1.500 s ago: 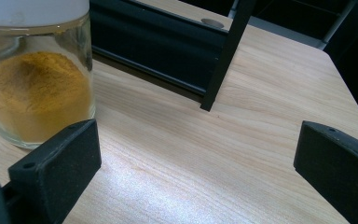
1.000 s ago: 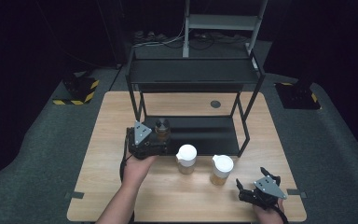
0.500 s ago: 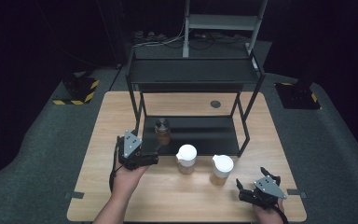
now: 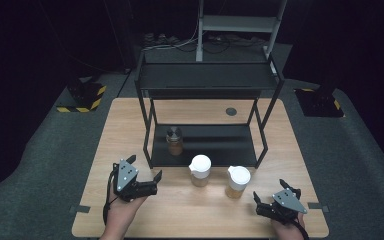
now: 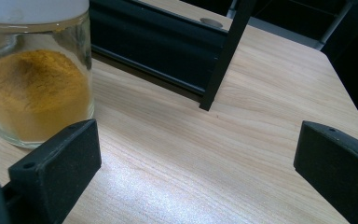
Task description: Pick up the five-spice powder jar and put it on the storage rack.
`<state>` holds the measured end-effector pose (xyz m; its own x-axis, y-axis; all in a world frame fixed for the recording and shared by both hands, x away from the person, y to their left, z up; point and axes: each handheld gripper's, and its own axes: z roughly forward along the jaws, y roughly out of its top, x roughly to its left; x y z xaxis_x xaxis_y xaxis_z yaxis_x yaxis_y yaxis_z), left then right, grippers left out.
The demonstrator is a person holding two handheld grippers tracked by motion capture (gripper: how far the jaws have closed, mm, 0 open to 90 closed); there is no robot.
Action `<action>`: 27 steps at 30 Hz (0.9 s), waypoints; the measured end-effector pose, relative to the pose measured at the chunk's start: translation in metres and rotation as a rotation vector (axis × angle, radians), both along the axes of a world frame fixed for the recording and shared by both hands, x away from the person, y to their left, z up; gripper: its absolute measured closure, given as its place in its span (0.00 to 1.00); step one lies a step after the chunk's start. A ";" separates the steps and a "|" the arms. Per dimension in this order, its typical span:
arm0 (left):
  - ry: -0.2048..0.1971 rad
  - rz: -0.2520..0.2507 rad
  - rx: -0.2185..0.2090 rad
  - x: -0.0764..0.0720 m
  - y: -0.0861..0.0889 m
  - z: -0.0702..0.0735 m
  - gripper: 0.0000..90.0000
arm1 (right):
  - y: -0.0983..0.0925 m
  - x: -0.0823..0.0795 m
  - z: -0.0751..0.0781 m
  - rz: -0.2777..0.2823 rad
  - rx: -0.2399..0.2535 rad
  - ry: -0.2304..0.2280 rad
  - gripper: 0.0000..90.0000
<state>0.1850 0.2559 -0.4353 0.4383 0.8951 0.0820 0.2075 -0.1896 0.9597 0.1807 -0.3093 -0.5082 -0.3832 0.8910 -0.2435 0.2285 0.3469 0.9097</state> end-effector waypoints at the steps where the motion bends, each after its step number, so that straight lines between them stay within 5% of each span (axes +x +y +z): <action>1: 0.004 0.001 0.001 -0.002 0.001 -0.002 0.00 | 0.000 0.000 0.000 0.000 0.000 0.000 0.00; 27: 0.148 0.006 0.089 -0.020 0.024 -0.053 0.00 | 0.002 0.000 0.000 -0.011 -0.001 -0.001 0.00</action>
